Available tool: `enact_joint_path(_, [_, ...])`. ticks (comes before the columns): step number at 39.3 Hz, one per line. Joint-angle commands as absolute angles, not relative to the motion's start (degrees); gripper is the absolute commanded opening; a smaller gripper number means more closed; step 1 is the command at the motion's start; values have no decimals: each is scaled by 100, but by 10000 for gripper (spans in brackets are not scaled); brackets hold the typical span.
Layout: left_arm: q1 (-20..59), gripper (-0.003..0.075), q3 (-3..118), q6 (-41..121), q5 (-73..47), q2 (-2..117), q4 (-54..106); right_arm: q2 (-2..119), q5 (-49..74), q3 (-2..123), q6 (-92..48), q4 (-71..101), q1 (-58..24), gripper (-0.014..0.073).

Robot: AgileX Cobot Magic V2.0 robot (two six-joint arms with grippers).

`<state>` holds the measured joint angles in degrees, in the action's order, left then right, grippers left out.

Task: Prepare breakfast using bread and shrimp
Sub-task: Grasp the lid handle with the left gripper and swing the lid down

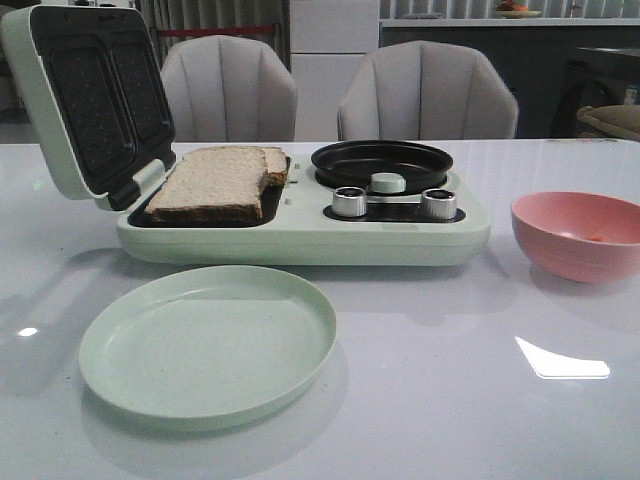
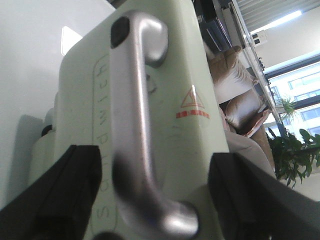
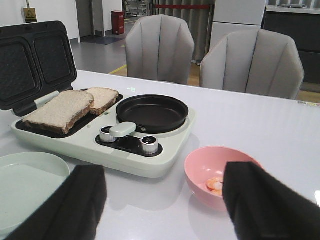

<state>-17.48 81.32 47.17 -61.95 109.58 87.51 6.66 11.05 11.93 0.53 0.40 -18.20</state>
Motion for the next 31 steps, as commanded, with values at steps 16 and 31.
enact_joint_path(16, [-868, 115, 8427, 4858, -6224, 10763, 9250, 727, 640, 1347, 35, 0, -1779, 579])
enact_joint_path(31, [736, 115, 8589, 4702, -4968, 10763, 7486, 727, 640, 1347, 35, 0, -1779, 579])
